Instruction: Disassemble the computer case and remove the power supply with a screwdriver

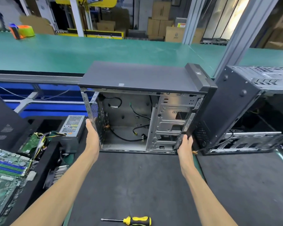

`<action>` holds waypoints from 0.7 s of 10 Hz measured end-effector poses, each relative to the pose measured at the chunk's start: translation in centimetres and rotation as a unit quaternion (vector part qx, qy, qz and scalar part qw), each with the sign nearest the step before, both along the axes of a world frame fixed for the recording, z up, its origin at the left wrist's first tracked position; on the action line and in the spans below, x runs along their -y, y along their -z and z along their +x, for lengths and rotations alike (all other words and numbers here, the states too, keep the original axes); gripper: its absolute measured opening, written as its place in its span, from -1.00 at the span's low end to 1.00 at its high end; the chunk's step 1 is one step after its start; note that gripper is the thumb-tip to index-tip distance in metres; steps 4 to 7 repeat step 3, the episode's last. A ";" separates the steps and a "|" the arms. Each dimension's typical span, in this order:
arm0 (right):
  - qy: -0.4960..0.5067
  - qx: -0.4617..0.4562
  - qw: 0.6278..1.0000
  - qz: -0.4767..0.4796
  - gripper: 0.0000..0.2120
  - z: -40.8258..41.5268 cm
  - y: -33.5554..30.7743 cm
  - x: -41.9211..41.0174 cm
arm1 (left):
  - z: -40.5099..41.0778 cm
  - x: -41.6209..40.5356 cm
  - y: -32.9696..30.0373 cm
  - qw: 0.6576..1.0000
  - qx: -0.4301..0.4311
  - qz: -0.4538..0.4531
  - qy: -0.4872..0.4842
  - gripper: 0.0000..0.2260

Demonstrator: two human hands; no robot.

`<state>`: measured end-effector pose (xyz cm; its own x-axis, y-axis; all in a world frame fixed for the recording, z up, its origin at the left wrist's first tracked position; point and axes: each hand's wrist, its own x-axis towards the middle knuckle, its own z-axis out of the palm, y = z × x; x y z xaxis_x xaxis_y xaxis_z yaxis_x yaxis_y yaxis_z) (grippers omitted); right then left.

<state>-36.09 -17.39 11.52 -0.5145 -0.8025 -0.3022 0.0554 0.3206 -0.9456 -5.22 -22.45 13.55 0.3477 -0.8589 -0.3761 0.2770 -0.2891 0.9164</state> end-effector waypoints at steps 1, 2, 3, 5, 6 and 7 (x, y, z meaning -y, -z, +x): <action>-0.040 0.001 0.999 0.005 -0.49 -1.0 -0.5 -0.7 | 0.5 -0.7 -1.0 0.999 0.027 0.021 0.022 -0.26; -0.073 -0.007 0.997 0.013 -0.45 -2.3 -0.5 -1.7 | 1.0 -2.4 -0.9 0.998 0.040 0.005 0.043 -0.39; -0.082 -0.020 0.996 0.016 -0.46 -2.9 -0.5 -3.0 | 0.9 -4.9 -0.4 0.996 0.069 -0.011 0.055 -0.51; -0.082 -0.020 0.996 0.016 -0.46 -2.9 -0.5 -3.0 | 0.9 -4.9 -0.4 0.996 0.069 -0.011 0.055 -0.51; -0.082 -0.020 0.996 0.016 -0.46 -2.9 -0.5 -3.0 | 0.9 -4.9 -0.4 0.996 0.069 -0.011 0.055 -0.51; -0.082 -0.020 0.996 0.016 -0.46 -2.9 -0.5 -3.0 | 0.9 -4.9 -0.4 0.996 0.069 -0.011 0.055 -0.51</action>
